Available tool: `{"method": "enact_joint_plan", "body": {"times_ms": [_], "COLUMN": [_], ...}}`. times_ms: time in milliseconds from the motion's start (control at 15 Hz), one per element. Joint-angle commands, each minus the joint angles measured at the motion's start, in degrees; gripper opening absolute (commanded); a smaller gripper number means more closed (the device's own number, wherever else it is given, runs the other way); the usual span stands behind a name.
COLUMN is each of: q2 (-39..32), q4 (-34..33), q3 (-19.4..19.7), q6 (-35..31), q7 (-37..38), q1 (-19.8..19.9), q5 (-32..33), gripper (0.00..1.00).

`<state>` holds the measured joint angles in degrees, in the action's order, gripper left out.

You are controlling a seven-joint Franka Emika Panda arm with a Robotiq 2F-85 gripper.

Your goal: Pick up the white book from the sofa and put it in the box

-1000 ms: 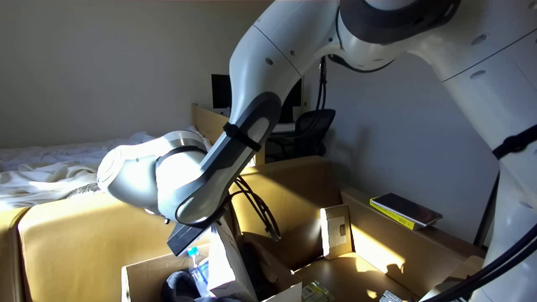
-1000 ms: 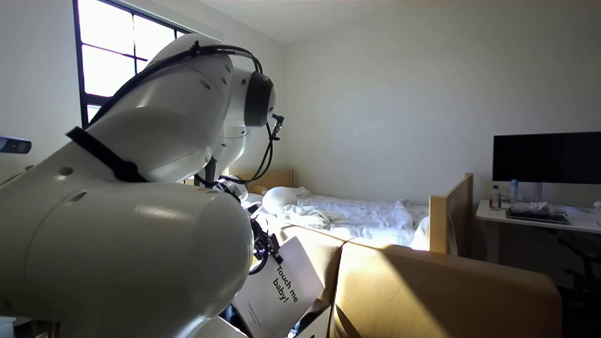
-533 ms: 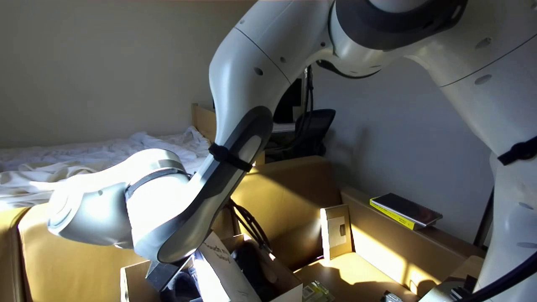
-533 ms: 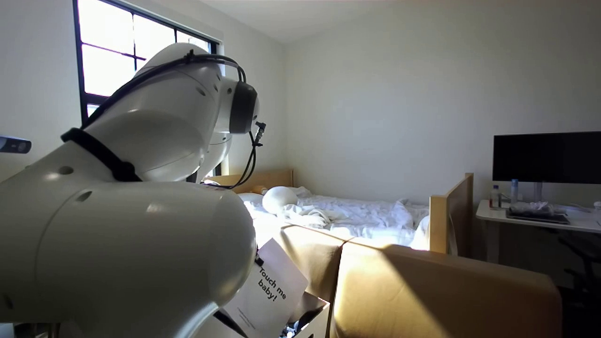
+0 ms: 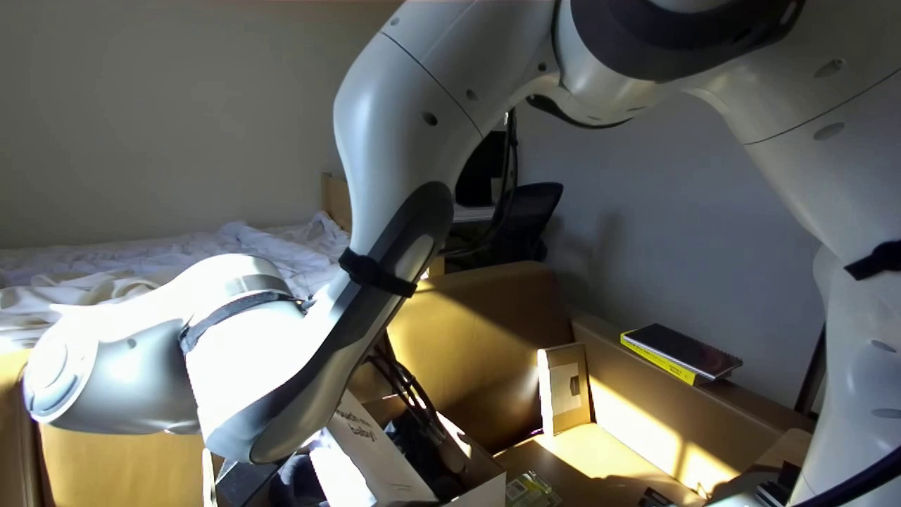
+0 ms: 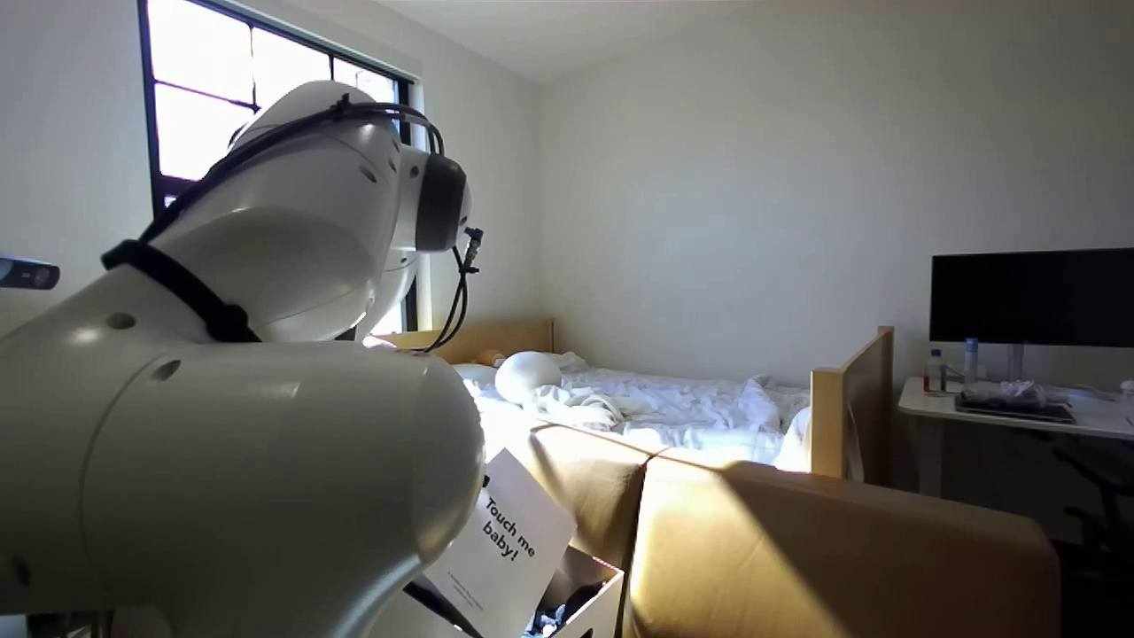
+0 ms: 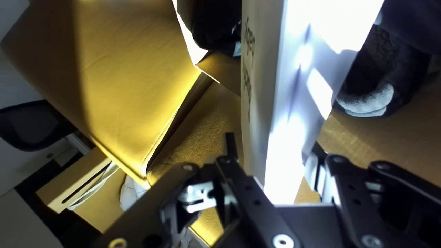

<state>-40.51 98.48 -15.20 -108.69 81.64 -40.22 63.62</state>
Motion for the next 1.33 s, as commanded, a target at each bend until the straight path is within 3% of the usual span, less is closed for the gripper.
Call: {"method": "enact_joint_plan", "body": {"times_ms": [0, 200, 467, 733, 933, 1133, 1200, 1267], "q2": [6.61, 15.05, 26.62, 39.33, 46.6, 51.34, 51.59, 51.64], "q4": [5.22, 11.62, 20.13, 31.02, 37.62, 43.47, 44.74, 46.3], "q3": [1.62, 1.82, 1.15, 0.21, 0.12, 2.92, 8.76, 11.28], "q6": [-0.49, 0.9, 1.23, -4.64, -17.61, -31.62, -36.14, -40.74], "q7": [8.29, 15.98, 25.86, 34.69, 29.02, 26.12, 22.5, 17.74], "q1": [-0.22, 1.14, 3.87, 9.43, 15.4, 20.43, 17.4, 18.49], "q5": [1.95, 1.58, 2.65, 3.33, -1.12, -4.66, -5.82, -6.1], "gripper": [0.8, 0.98, 1.0, 1.0, 1.0, 1.0, 1.0, 1.0]}}
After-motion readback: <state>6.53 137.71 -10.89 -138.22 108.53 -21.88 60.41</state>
